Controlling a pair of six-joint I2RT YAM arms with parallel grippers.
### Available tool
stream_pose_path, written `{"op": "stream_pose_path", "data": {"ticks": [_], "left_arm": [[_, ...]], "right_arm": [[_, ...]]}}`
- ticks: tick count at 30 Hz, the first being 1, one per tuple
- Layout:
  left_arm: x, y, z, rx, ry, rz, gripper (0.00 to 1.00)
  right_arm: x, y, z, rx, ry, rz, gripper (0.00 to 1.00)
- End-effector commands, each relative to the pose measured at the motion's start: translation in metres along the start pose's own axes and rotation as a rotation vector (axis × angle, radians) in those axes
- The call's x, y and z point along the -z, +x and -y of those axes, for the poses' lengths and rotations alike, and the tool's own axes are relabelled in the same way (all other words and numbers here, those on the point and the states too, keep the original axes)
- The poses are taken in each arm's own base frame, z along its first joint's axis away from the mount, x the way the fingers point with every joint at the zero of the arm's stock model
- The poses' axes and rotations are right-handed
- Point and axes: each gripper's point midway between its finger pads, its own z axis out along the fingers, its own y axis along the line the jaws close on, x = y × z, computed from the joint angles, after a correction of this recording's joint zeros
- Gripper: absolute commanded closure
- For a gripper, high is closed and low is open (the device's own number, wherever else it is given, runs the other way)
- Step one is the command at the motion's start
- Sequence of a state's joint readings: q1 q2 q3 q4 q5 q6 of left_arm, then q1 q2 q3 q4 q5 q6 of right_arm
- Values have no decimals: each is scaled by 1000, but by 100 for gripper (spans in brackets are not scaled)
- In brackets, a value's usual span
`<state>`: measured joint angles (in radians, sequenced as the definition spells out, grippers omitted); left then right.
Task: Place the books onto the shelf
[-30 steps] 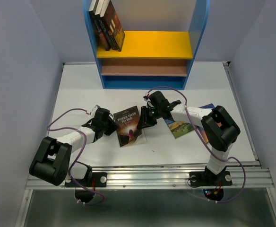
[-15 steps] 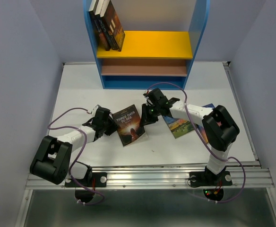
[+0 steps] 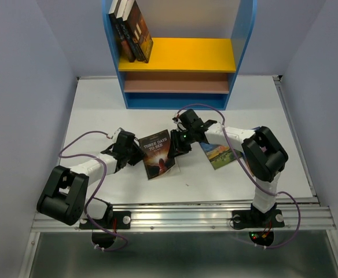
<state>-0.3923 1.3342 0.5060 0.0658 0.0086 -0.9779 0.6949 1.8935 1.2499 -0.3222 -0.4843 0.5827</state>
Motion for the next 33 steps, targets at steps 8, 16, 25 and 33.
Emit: {"op": "stream_pose_path", "data": {"ticks": [8, 16, 25, 33], "left_arm": [[8, 10, 13, -17, 62, -52, 46], [34, -10, 39, -5, 260, 32, 1], [67, -10, 74, -57, 561, 62, 1], [89, 1, 89, -98, 729, 38, 1]], "right_arm": [[13, -35, -26, 50, -1, 159, 99], [61, -57, -71, 81, -224, 264, 99], [98, -63, -93, 124, -420, 284, 99], [127, -62, -94, 124, -504, 297, 99]]}}
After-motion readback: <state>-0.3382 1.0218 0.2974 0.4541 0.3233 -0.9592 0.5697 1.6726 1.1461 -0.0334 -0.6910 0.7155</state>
